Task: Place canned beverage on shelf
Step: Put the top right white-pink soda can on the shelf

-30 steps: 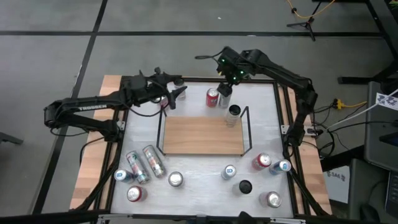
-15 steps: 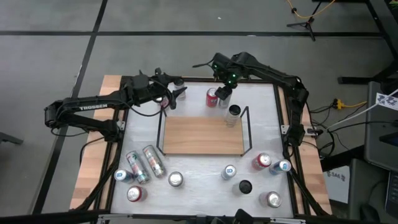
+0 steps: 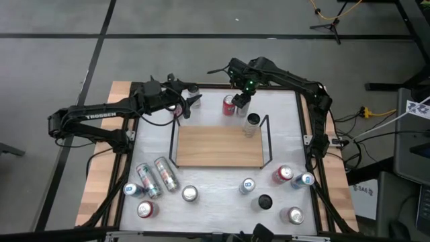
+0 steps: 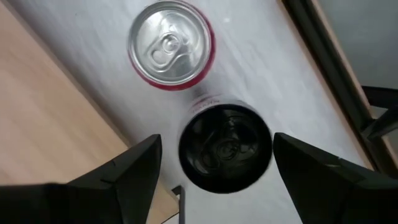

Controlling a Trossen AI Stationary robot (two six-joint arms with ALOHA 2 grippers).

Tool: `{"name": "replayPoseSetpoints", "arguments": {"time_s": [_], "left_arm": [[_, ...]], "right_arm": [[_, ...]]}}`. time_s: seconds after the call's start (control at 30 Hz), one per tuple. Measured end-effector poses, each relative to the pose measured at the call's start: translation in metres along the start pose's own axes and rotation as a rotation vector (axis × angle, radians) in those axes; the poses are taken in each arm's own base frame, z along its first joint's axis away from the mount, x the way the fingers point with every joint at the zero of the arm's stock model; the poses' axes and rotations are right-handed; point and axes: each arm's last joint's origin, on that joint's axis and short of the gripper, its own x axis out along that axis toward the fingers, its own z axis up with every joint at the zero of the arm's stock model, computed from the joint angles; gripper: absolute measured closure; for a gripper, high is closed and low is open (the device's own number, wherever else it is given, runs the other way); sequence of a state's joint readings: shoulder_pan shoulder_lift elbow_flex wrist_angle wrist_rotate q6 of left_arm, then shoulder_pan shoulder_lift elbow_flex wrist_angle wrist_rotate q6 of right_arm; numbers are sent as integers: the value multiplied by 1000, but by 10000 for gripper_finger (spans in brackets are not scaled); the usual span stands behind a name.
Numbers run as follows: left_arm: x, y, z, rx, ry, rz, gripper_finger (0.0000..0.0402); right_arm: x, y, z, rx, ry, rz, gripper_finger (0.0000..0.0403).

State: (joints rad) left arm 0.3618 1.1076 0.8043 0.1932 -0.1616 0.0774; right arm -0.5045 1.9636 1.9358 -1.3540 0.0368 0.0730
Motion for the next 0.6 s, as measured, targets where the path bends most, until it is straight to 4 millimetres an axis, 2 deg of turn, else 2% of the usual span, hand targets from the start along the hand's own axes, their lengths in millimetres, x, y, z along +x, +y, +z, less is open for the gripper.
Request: {"name": "replayPoseSetpoints", "arguments": {"time_s": [0.3,0.6], "left_arm": [[0,0,0,0,0,0,152],[0,0,0,0,0,0,152]], "right_arm": [[7,0,1,-10,27,-7,100],[26,1,5,-31,86,-6,100]]}}
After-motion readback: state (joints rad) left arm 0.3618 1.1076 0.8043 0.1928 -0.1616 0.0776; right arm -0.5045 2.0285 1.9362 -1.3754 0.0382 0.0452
